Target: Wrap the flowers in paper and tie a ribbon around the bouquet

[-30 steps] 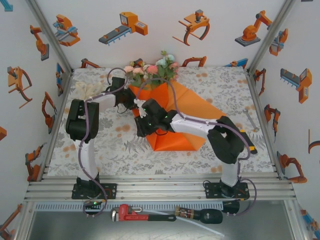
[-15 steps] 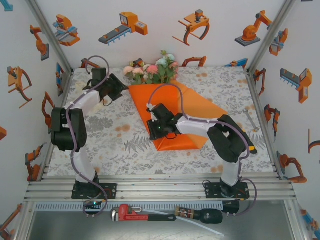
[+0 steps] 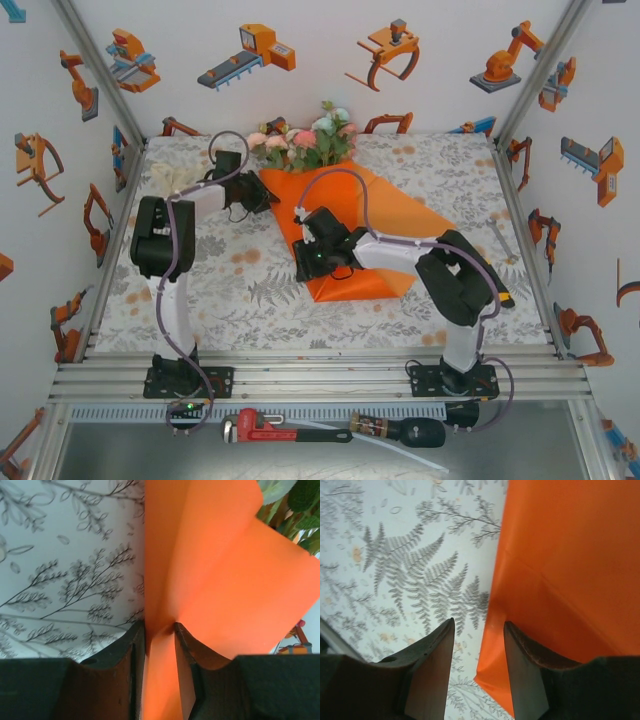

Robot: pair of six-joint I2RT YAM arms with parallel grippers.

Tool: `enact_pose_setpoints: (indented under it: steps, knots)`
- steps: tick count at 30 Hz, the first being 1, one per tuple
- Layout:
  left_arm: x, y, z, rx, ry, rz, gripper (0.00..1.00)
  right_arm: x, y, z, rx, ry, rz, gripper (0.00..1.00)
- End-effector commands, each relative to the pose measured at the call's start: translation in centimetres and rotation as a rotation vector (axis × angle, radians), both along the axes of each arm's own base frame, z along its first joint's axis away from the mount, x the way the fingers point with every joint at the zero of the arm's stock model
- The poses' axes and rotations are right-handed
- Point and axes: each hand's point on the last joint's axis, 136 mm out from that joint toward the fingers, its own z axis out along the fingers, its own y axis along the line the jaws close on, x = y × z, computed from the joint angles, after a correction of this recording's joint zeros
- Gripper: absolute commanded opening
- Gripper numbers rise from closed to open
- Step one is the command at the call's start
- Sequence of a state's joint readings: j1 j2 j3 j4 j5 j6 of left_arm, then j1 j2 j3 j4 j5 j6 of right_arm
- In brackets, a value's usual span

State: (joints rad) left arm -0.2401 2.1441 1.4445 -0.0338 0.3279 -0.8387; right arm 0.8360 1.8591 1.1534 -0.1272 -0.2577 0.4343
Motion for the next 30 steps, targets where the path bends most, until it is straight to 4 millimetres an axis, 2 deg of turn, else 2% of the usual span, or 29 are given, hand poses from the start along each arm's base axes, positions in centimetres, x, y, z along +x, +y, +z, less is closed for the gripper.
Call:
enact_pose_setpoints:
  steps: [1, 2, 4, 6, 9, 12, 16, 18, 20, 23, 25, 27, 30]
  knots:
    - [1.1, 1.1, 0.0, 0.023, -0.005, 0.045, 0.31, 0.0, 2.1, 5.3, 0.133, -0.020, 0.059, 0.45]
    - [1.2, 1.2, -0.2, 0.030, 0.000, 0.049, 0.31, 0.3, 2.7, 5.9, 0.155, -0.026, 0.069, 0.45]
    - [1.3, 1.6, -0.6, 0.039, 0.014, 0.058, 0.32, 1.2, 3.4, 5.9, 0.151, -0.039, 0.056, 0.44]
    - [1.7, 2.3, -0.7, 0.059, 0.012, 0.079, 0.32, 2.7, 2.8, 4.8, 0.101, -0.061, -0.006, 0.43]
    - [2.5, 3.1, -0.5, 0.065, -0.011, 0.088, 0.33, 3.7, 1.8, 2.7, 0.057, -0.044, -0.044, 0.42]
    - [3.7, 3.5, -0.3, 0.050, -0.026, 0.093, 0.33, 3.3, 1.1, 0.5, 0.027, -0.002, -0.039, 0.42]
    - [5.2, 4.6, 0.2, 0.035, -0.045, 0.113, 0.38, 2.2, 1.0, -0.2, 0.039, 0.040, -0.017, 0.42]
    - [5.9, 5.5, 1.3, 0.024, -0.061, 0.124, 0.38, 2.0, 0.8, -0.2, 0.043, 0.043, -0.020, 0.42]
    - [6.1, 6.5, 3.2, 0.004, -0.084, 0.140, 0.38, 2.0, 0.7, 0.1, 0.043, 0.038, -0.023, 0.42]
    - [5.0, 7.1, 7.2, -0.011, -0.131, 0.139, 0.39, 2.2, 1.1, 1.9, 0.073, 0.017, -0.020, 0.42]
    - [3.6, 6.6, 9.1, -0.024, -0.158, 0.142, 0.39, 2.4, 1.3, 3.1, 0.084, 0.006, -0.014, 0.42]
    - [2.0, 5.9, 9.4, -0.035, -0.134, 0.166, 0.32, 2.3, 1.6, 4.0, 0.092, 0.004, -0.003, 0.42]
    - [0.4, 4.5, 7.9, -0.039, -0.086, 0.164, 0.17, 1.8, 2.4, 4.8, 0.125, 0.006, 0.032, 0.42]
